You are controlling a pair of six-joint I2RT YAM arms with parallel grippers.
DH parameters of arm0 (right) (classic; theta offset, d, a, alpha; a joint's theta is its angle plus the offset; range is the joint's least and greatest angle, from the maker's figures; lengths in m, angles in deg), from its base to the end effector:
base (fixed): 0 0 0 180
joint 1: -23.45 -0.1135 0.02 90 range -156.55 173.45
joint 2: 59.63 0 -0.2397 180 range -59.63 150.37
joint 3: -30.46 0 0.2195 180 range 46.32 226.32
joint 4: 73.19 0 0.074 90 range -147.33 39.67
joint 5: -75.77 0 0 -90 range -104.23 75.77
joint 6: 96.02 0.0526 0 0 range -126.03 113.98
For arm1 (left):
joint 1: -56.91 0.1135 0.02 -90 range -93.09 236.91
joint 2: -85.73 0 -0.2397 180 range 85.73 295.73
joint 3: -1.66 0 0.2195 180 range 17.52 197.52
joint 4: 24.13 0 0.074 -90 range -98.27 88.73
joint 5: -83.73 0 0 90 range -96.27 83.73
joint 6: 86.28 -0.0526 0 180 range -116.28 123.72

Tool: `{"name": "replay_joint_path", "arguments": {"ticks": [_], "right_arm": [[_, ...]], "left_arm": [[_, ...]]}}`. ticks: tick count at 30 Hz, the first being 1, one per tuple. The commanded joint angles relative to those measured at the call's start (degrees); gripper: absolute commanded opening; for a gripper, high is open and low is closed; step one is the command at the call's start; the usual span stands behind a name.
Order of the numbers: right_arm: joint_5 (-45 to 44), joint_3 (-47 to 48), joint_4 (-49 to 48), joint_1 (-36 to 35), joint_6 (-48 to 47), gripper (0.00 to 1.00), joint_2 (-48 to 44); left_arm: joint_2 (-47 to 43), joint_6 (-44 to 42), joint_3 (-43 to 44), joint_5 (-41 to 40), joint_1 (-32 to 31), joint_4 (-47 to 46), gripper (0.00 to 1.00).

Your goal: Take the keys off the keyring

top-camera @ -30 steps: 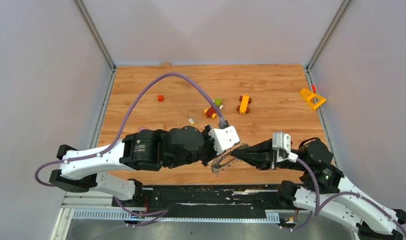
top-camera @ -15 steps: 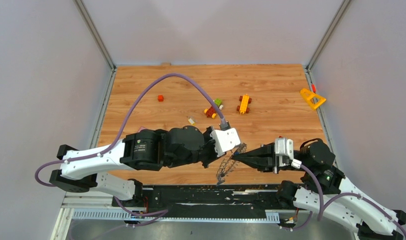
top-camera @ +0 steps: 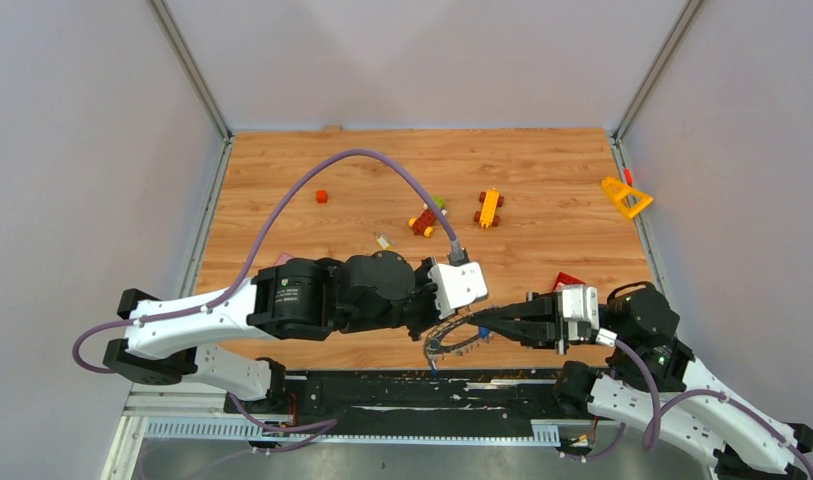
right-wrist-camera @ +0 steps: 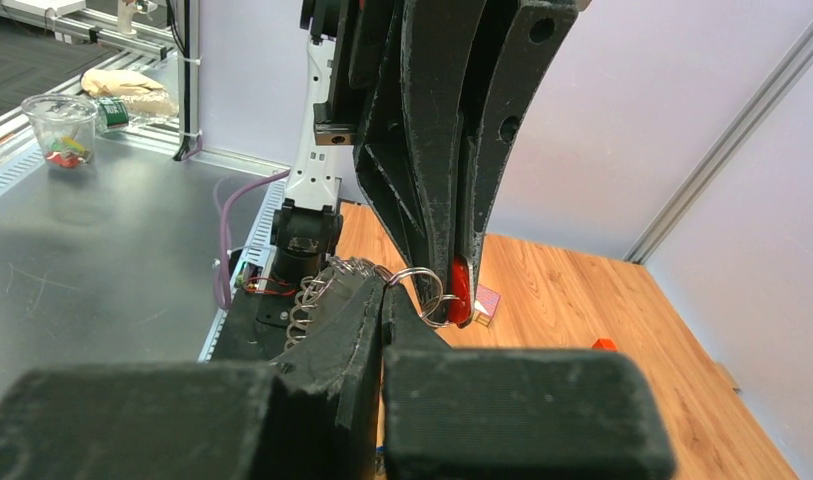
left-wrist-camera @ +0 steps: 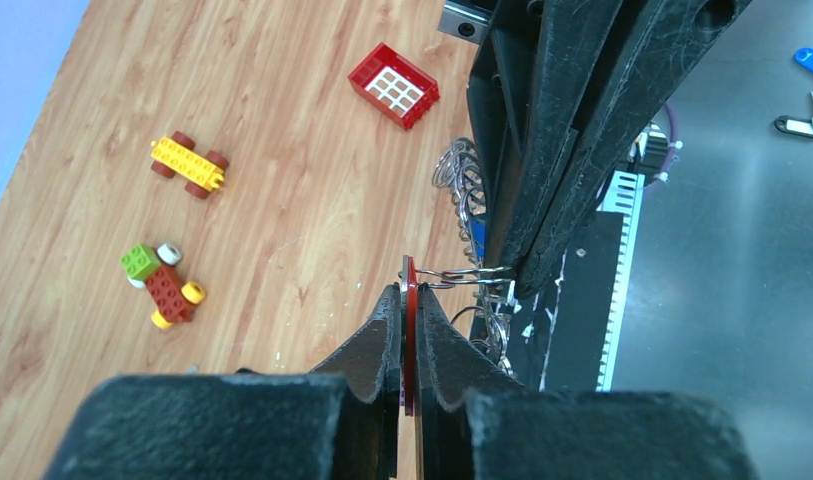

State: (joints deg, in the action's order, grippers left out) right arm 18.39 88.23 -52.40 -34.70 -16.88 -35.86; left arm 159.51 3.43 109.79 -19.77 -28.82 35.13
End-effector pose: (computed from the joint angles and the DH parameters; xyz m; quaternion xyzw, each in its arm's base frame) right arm 0.0275 0.0980 0.3599 -0.5191 0.3665 0.4615 0.6191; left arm 0.0307 -0.2462 0.4148 0.5248 0.6553 -0.2896 0.4597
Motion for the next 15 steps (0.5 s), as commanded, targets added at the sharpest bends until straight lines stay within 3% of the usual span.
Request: {"name": "replay_joint_path", "arguments": {"ticks": [1,15], "right_arm": [[2.5,0.2,-8.5,-0.4,-1.1,0.00,-1.5],[-0.9,-0.6,-10.6,-0.4,-2.6,0.00,-2.4]], "left_arm": [[0.8,-0.3,-0.5,0.9,0.9,-0.5,0.00],[1.1,-0.7,-0.9,6.9,0.9,-0.1,0.00]]}}
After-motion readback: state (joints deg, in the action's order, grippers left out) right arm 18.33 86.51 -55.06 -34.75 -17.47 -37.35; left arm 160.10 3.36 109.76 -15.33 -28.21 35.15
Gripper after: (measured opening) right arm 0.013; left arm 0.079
